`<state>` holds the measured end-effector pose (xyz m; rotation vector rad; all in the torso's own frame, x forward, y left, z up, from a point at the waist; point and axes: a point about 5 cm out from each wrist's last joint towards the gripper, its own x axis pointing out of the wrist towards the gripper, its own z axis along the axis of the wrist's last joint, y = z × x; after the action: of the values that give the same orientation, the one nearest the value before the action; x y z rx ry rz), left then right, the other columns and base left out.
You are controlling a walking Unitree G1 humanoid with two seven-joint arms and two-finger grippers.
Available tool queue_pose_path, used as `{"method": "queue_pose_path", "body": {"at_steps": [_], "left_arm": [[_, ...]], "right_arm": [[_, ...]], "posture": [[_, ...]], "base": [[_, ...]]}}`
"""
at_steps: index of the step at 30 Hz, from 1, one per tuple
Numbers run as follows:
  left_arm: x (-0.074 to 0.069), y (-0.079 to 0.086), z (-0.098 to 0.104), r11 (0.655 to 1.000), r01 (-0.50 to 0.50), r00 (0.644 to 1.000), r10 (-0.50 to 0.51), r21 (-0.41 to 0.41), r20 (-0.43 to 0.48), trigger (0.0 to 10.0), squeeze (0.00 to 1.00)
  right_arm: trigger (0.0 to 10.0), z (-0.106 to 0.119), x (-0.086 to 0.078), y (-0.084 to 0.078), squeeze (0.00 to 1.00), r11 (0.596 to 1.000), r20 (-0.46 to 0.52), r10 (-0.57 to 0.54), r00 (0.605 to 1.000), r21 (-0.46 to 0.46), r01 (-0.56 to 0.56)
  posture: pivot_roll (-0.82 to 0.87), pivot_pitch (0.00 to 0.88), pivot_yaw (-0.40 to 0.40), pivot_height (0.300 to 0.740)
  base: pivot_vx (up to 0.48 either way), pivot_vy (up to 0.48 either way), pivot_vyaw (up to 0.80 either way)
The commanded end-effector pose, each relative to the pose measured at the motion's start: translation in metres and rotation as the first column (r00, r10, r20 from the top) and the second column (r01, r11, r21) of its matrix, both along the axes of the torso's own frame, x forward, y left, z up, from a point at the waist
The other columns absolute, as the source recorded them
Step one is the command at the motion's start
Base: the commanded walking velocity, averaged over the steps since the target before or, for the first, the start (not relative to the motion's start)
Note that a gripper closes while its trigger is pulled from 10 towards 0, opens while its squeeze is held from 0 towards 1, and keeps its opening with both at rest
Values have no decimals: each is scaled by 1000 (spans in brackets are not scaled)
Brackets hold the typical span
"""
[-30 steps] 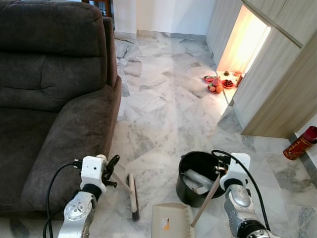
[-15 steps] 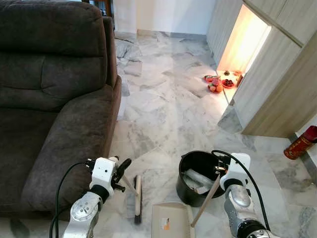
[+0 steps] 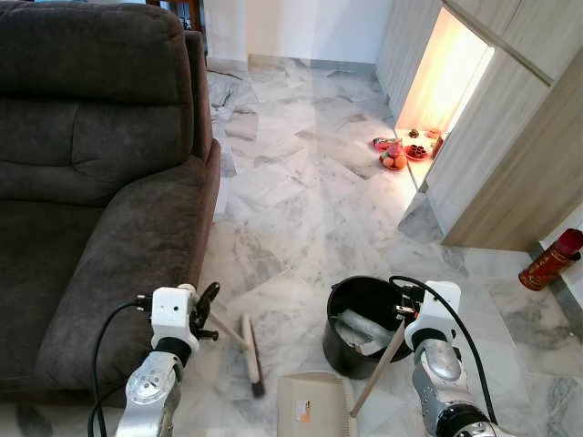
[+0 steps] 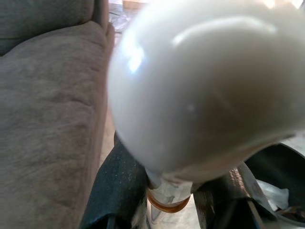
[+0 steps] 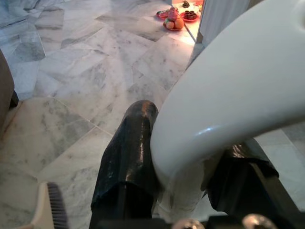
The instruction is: Sweep floor
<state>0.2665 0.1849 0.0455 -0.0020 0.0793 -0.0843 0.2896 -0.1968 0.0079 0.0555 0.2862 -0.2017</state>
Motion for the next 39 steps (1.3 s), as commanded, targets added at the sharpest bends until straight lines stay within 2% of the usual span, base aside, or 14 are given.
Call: {"method": "queue_pose_path", "body": {"at_steps": [1,34,39], "left_arm": [[1,-4,-2,1000,14,1000,-14,-6,-6,10000,0],[3,-19,-1,996,87,996,-87,-10,10,10000,0],[3,-19,0,996,91,996,-91,-9,12,10000,0]], "right_arm": [[10000,5,2,-3,0,1000,34,-8,999,-5,9],[10000,7,4,-4,0,1000,36,-3,999,-5,3],[10000,7,4,-3,0,1000,38,-5,999,-3,5]], "posture": [[55,6,-91,740],[69,46,-107,740],[67,49,-104,740]], "base": [[0,0,0],[0,0,0],[-251,0,0]]}}
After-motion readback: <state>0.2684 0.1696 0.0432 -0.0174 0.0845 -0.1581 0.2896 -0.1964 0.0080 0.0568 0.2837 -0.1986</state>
